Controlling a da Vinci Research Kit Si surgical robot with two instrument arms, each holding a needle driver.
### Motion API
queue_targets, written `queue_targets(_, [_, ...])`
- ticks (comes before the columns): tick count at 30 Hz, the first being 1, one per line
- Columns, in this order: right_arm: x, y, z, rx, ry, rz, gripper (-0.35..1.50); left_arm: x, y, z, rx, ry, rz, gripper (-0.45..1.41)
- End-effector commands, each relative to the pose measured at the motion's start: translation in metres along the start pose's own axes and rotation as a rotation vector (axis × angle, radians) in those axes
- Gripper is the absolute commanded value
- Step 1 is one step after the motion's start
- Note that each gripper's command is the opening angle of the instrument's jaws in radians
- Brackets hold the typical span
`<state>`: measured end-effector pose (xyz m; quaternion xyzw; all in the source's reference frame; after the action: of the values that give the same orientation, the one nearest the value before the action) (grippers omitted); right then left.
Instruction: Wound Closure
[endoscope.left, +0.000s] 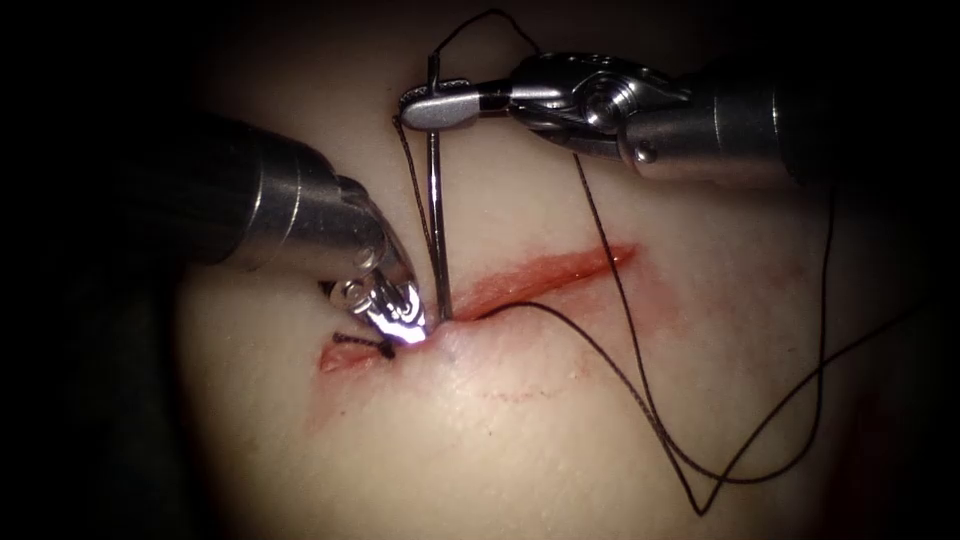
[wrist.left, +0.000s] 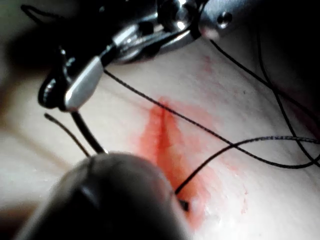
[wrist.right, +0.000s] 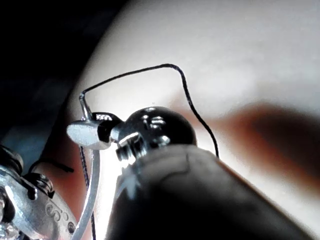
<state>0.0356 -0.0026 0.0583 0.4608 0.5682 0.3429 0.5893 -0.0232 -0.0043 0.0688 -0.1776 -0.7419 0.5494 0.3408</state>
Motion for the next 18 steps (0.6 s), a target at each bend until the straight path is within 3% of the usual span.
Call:
queue_targets(1, [0.0003, 0.0002, 0.0009, 0.003, 0.008, 0.014, -0.35, 0.0004, -0.0005, 0.0003, 0.0, -0.001, 0.0, -0.45])
queue_targets(8, [0.0009, 0.0002, 0.001, 0.005, 0.021, 0.03, -0.35, 0.0004, -0.0005, 0.0004, 0.0, -0.003, 0.0, -0.45])
queue_targets(18, [-0.0005, 0.0003, 0.0009, -0.007, 0.078, 0.282, -0.35, 0.0004, -0.0005, 0.0004, 0.001, -0.007, 0.001, -0.45])
